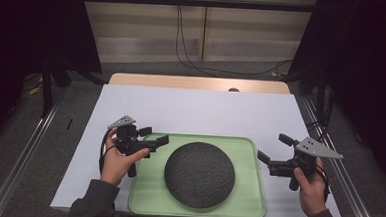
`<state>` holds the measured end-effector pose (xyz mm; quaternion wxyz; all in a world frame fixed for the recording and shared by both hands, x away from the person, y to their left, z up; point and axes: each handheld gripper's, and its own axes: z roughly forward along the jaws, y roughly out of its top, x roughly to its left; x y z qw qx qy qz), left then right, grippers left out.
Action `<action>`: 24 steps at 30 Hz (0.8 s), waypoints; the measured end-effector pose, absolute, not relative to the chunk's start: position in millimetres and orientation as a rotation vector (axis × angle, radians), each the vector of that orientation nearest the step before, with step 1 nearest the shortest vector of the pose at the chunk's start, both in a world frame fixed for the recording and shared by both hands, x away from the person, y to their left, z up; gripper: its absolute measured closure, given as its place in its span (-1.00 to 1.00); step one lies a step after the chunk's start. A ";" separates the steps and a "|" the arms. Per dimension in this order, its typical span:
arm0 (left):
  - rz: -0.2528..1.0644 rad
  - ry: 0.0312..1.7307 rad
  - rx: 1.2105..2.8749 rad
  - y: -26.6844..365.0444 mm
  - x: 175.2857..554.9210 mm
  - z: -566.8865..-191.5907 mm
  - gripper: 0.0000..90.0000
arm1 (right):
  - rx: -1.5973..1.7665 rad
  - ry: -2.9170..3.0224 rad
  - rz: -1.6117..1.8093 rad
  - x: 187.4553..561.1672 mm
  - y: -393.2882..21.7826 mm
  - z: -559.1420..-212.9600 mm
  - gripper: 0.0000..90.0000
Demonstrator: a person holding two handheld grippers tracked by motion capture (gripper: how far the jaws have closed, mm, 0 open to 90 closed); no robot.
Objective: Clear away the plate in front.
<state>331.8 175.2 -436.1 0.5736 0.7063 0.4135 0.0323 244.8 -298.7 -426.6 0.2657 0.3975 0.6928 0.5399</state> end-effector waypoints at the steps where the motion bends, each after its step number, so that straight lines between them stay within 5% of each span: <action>1: 0.075 0.957 1.660 176.6 331.4 -435.7 -0.90 | 1.078 1.869 1.457 244.7 -298.3 -426.5 -1.00; 24: 0.187 0.888 1.641 225.1 321.2 -432.1 -0.91 | 1.065 1.882 1.430 245.3 -297.8 -428.3 -1.00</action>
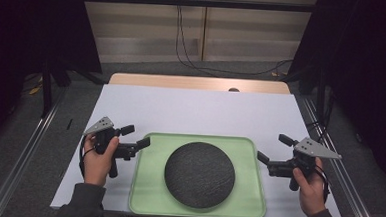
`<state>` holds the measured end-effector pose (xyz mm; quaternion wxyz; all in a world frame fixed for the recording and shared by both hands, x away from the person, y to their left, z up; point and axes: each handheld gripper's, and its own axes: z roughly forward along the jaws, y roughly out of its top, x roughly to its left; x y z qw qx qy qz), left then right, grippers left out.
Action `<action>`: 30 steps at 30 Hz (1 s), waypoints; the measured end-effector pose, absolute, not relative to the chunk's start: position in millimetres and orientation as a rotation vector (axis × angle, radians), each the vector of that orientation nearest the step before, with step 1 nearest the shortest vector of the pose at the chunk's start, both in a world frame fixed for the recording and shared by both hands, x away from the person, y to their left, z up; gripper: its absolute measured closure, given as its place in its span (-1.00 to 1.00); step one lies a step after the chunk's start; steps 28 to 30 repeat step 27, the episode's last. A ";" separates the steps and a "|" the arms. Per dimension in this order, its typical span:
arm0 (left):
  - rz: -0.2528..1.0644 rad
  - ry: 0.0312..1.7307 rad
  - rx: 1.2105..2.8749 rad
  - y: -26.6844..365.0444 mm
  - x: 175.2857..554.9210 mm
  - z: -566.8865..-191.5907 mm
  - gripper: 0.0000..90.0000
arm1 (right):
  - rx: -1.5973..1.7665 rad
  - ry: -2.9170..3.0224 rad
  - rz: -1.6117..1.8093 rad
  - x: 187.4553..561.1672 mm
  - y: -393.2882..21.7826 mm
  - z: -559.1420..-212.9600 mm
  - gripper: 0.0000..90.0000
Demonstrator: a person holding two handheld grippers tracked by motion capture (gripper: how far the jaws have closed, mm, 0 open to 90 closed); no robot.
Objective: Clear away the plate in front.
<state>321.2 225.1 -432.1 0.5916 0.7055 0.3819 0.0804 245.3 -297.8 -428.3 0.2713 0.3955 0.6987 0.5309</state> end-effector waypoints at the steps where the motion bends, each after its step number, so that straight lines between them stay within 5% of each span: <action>1: 0.189 0.890 1.637 226.8 320.9 -432.0 -0.91 | 1.062 1.881 1.428 245.5 -297.9 -428.4 -1.00; 30: 0.253 0.923 1.613 273.2 319.9 -441.5 -0.90 | 1.082 1.873 1.397 246.8 -301.1 -429.5 -1.00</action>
